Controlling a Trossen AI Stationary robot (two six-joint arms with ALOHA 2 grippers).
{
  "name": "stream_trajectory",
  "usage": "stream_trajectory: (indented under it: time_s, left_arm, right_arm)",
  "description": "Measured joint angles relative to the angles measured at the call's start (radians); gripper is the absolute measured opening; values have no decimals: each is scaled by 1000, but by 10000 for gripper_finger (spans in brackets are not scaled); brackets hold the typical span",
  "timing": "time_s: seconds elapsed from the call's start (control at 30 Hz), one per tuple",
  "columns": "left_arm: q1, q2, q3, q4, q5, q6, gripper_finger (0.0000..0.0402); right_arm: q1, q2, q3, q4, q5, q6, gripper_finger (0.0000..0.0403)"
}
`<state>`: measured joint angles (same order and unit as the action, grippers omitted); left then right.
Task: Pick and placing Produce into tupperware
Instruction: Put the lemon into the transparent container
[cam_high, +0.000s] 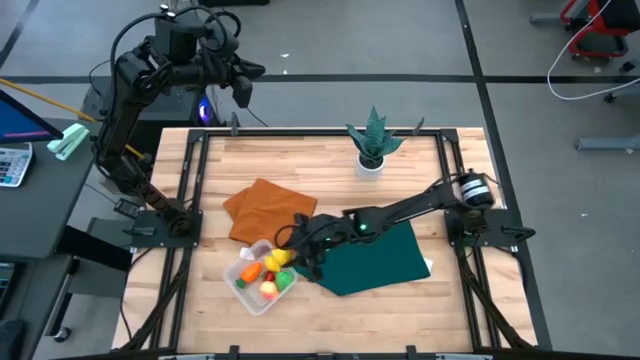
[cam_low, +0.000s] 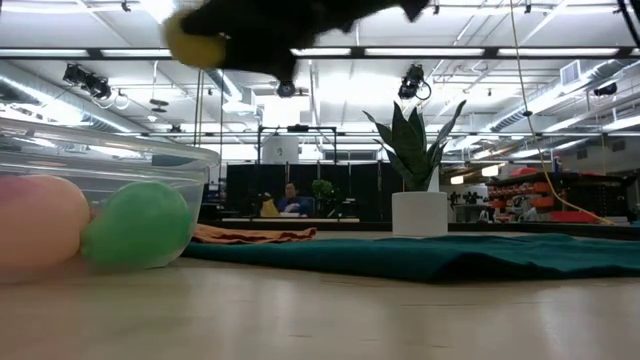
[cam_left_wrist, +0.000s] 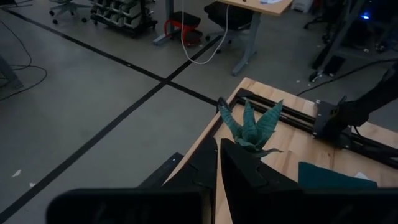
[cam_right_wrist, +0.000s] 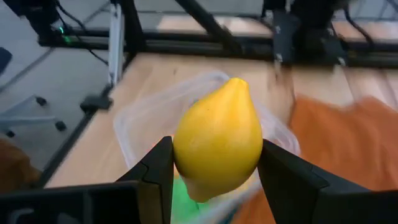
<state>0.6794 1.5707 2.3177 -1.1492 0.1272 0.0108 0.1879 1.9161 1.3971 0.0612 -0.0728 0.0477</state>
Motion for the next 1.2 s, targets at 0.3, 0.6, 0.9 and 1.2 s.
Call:
stream_trajectory:
  time_s: [0.3,0.6,0.9,1.2]
  left_arm:
    - [-1,0,0,-2,0,0,31]
    - [-1,0,0,-9,0,-7,27]
    - [-5,0,0,-9,0,-8,30]
    - [-5,0,0,-9,0,-32,29]
  right_arm:
    - [2,193,269,22,-22,-60,146]
    - [12,350,402,56,-42,-52,146]
    - [13,466,530,61,-60,-15,146]
    - [13,531,589,-14,-70,-15,146]
